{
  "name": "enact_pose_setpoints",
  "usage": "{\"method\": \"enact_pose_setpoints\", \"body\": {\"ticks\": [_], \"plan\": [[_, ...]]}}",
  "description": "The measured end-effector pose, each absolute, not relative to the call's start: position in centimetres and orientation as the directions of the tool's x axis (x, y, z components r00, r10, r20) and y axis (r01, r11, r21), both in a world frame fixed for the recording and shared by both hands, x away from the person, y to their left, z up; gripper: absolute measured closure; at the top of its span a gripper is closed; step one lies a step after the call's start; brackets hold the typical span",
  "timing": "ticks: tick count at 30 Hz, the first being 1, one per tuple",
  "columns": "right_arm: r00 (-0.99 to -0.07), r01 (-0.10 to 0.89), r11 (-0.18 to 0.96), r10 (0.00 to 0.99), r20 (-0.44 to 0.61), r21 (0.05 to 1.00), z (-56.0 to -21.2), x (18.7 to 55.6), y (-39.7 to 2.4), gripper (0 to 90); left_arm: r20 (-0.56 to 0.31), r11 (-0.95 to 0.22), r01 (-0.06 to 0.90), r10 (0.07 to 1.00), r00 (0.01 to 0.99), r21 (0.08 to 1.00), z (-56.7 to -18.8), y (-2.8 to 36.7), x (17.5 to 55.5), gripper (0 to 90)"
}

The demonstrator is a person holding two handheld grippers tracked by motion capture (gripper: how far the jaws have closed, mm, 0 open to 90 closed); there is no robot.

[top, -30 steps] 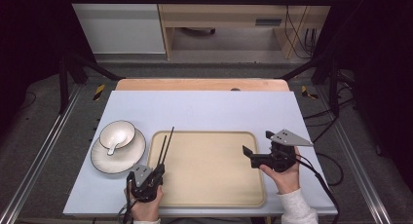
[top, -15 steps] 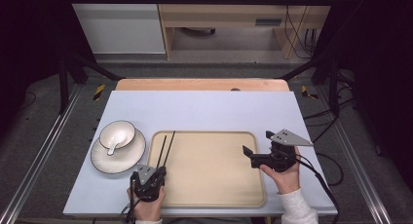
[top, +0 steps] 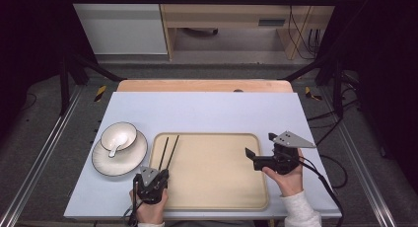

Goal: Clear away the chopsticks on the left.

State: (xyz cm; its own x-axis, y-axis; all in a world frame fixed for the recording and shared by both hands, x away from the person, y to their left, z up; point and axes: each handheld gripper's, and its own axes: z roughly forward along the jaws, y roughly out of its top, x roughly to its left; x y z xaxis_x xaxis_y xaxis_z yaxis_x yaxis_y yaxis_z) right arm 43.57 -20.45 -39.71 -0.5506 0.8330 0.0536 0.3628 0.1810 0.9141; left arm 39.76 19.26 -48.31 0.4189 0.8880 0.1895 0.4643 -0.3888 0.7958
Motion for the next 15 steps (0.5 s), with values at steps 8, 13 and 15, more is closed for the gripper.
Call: {"method": "enact_pose_setpoints", "body": {"ticks": [8,13,15], "plan": [[-0.546,0.360,0.173,0.836,0.057,0.917,-39.6,43.5,-20.5,3.2,0.182,-0.385,0.464,0.887,0.424,0.798,-48.1,19.2,39.8,83.0],[-0.547,0.360,0.171,0.835,0.058,0.917,-39.5,43.5,-20.6,3.2,0.202,-0.404,0.428,0.874,0.443,0.809,-47.3,19.6,39.9,81.1],[-0.544,0.357,0.168,0.837,0.058,0.919,-39.5,43.5,-20.6,3.2,0.182,-0.384,0.411,0.875,0.449,0.827,-46.9,19.7,39.9,80.1]]}}
